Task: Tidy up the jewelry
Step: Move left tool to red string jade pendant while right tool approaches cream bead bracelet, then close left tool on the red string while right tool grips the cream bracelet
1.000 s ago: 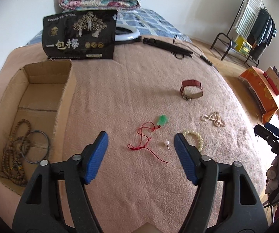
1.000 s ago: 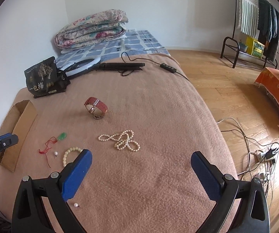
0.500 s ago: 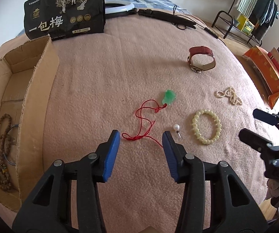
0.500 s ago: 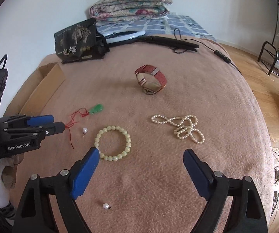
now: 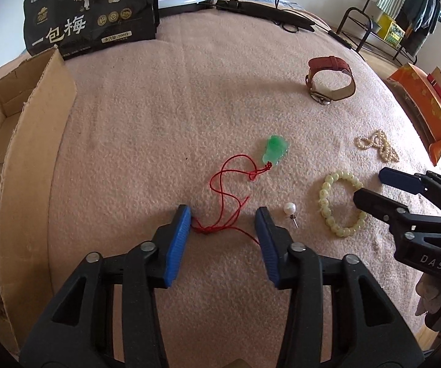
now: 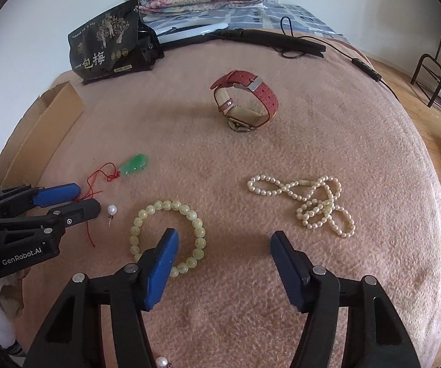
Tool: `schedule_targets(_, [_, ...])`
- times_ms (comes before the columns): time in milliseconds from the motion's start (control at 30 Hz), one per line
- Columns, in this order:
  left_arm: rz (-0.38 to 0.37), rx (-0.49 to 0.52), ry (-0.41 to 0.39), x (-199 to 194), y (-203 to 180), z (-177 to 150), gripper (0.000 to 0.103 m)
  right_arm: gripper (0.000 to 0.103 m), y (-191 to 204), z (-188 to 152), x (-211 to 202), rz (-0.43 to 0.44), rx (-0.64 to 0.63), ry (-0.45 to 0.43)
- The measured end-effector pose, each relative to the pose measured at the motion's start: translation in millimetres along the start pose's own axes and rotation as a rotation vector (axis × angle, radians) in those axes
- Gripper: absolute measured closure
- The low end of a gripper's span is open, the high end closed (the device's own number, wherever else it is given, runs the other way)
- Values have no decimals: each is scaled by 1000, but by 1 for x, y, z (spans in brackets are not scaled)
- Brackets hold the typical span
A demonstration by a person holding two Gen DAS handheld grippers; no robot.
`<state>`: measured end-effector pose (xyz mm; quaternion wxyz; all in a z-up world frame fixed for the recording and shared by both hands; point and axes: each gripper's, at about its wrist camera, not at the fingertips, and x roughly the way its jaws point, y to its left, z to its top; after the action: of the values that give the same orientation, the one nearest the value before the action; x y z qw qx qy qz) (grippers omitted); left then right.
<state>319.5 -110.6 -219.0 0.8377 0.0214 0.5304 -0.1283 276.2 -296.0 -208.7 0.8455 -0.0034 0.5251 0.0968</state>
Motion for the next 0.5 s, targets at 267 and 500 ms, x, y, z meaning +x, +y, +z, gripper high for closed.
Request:
schedule_targets(267, [-3, -14, -11, -2, 7, 6, 102, 86, 3, 3, 6, -6, -6, 0])
schedule_targets(500, [-27, -44, -76, -25, 13, 14, 103, 98, 8, 3, 0, 24, -18, -8])
